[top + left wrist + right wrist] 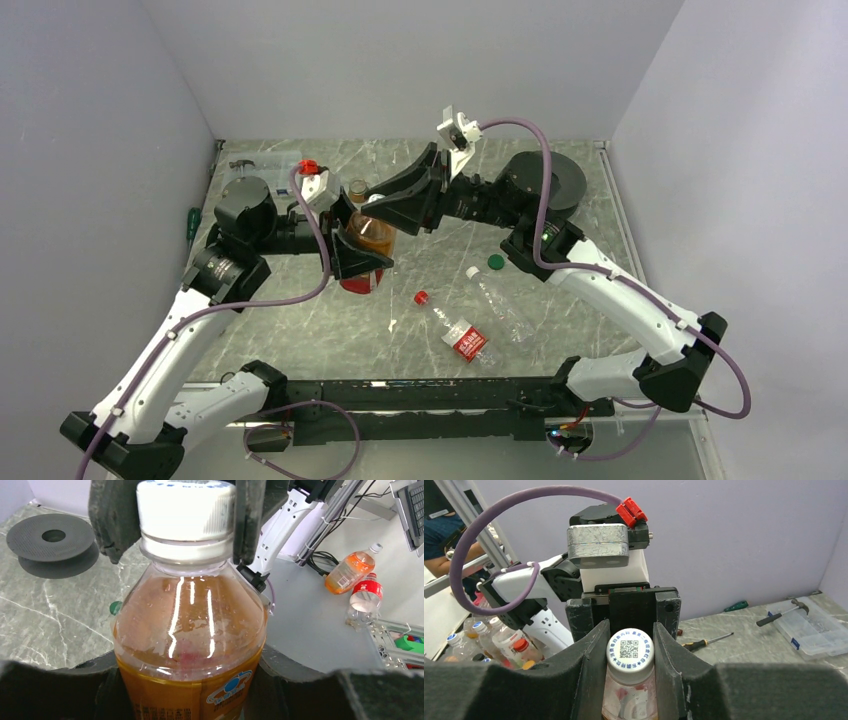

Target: Unscrew the bottle caps

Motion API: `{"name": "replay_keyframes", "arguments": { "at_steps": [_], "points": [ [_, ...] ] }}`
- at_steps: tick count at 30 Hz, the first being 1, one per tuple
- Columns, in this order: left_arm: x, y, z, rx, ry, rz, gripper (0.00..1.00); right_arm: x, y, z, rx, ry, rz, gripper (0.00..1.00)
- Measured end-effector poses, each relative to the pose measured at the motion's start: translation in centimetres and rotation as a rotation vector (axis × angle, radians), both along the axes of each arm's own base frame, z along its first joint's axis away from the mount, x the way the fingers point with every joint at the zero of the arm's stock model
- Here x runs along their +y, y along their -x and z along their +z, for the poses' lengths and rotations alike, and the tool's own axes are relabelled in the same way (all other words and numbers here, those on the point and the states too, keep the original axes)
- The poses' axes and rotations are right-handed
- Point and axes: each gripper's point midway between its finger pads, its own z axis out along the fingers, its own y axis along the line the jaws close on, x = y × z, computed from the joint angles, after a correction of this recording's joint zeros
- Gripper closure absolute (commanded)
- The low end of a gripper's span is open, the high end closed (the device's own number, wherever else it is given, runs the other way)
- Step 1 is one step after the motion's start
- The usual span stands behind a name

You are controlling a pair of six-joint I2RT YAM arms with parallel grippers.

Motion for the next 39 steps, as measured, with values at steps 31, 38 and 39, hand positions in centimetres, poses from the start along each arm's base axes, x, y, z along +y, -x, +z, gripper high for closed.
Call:
{"name": "replay_keyframes", "arguments": {
  "at_steps": [31, 38, 39],
  "points": [
    [2.2, -8.0, -3.6, -0.098, -0.161, 0.407, 0.83, 0.1, -8.7, -2.8, 0.25, 0.176, -0.565, 0.45],
    [2.1, -8.5, -4.0, -0.089, -0.172, 0.417, 0.83, 0.2, -8.3, -3.5, 0.264, 0.186, -0.561, 0.47],
    [2.1, -8.5, -4.0, -0.088, -0.172, 0.418, 0.83, 0.2, -8.3, -3.7, 0.269, 0.19, -0.561, 0.49]
  ]
}}
